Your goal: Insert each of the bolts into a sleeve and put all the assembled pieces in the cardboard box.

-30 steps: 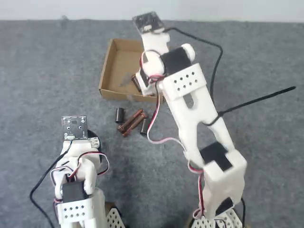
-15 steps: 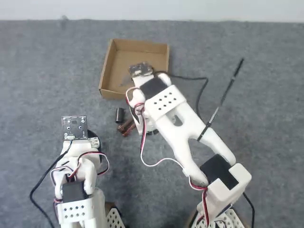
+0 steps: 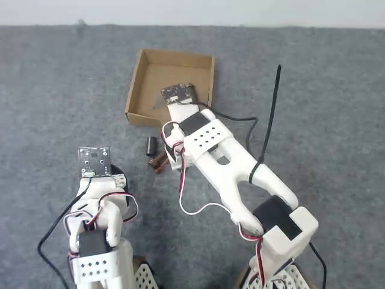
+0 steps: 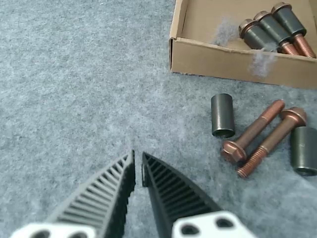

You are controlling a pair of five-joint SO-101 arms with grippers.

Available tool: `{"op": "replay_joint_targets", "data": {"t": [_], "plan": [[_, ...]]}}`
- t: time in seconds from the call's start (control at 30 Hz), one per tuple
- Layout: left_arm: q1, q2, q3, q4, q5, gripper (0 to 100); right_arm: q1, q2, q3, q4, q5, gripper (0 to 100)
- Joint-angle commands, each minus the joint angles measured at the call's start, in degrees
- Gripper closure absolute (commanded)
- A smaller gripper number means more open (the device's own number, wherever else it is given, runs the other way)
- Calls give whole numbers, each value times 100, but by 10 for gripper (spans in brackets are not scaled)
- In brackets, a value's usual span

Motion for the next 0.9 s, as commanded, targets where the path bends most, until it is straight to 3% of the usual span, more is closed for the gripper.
{"op": "replay_joint_targets", "data": {"t": [0.0,0.2,0.87], "plan": [[-9,-97,-48,0,-53,977,-13,127,-53,-409,-62,912],[-18,-97,-48,0,-53,977,-13,505,-62,-848,-62,906],[-18,-97,-48,-9,-53,977,-13,2149,-967,-831,-62,912]]}}
